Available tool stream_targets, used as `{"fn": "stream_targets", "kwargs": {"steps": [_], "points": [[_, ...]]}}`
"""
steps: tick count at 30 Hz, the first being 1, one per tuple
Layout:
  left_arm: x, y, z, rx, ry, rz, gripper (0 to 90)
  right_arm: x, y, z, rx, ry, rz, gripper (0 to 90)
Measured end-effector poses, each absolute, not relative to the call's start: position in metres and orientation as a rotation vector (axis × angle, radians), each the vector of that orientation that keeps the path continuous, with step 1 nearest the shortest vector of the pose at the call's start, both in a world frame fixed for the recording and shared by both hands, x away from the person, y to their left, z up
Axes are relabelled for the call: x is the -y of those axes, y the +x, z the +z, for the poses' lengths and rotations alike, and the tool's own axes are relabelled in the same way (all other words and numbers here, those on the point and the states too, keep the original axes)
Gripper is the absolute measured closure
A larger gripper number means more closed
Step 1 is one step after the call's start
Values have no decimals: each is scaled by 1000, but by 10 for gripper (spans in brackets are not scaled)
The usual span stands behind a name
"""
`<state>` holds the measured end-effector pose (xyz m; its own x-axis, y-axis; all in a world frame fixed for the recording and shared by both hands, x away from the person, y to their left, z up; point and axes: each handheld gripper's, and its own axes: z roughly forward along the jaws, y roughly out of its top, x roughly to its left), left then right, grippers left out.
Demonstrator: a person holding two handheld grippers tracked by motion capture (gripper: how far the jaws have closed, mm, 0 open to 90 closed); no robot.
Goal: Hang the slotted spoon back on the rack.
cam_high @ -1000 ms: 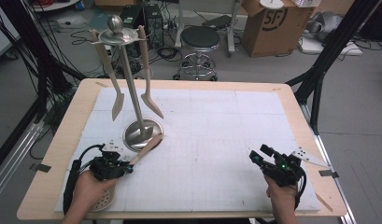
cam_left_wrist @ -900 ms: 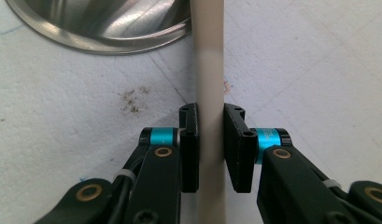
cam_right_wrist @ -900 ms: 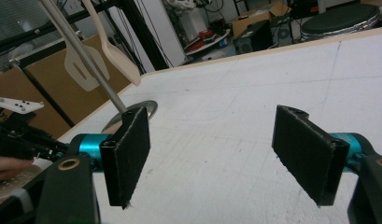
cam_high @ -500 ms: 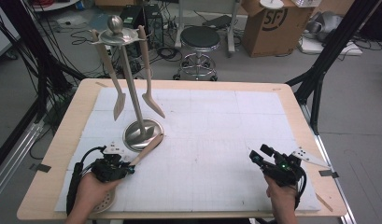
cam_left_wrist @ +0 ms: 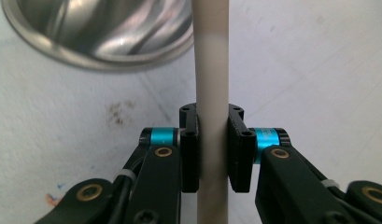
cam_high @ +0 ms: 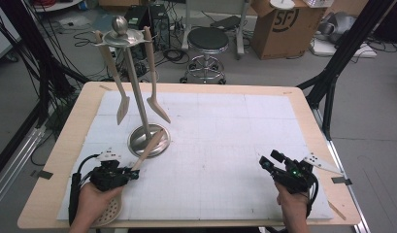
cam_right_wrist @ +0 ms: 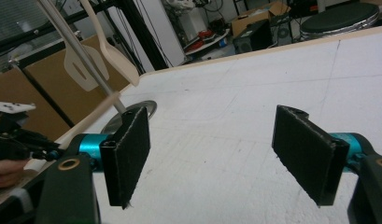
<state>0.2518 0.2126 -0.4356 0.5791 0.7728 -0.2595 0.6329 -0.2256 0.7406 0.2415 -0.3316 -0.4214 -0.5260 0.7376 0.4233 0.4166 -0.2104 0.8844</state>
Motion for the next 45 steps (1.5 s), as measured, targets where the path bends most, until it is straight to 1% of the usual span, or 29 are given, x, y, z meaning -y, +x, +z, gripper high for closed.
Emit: {"fn": "stream_targets", "kwargs": {"steps": [6, 11, 18, 35, 41, 45], "points": [[-213, 237, -416, -1028, 1804, 266, 782, 330, 241, -421, -1796, 1363, 1800, 270], [-216, 224, -399, -985, 1690, 341, 781, 330, 241, -421, -1792, 1363, 1801, 270], [-217, 214, -374, -942, 1561, 395, 781, 330, 241, -422, -1795, 1363, 1799, 270], [-212, 203, -326, -906, 1405, 459, 781, 330, 241, -421, -1794, 1364, 1807, 271], [-206, 202, -309, -897, 1381, 522, 781, 331, 241, -421, -1796, 1364, 1806, 270], [-206, 203, -303, -895, 1365, 528, 781, 331, 241, -421, -1792, 1359, 1809, 271]]}}
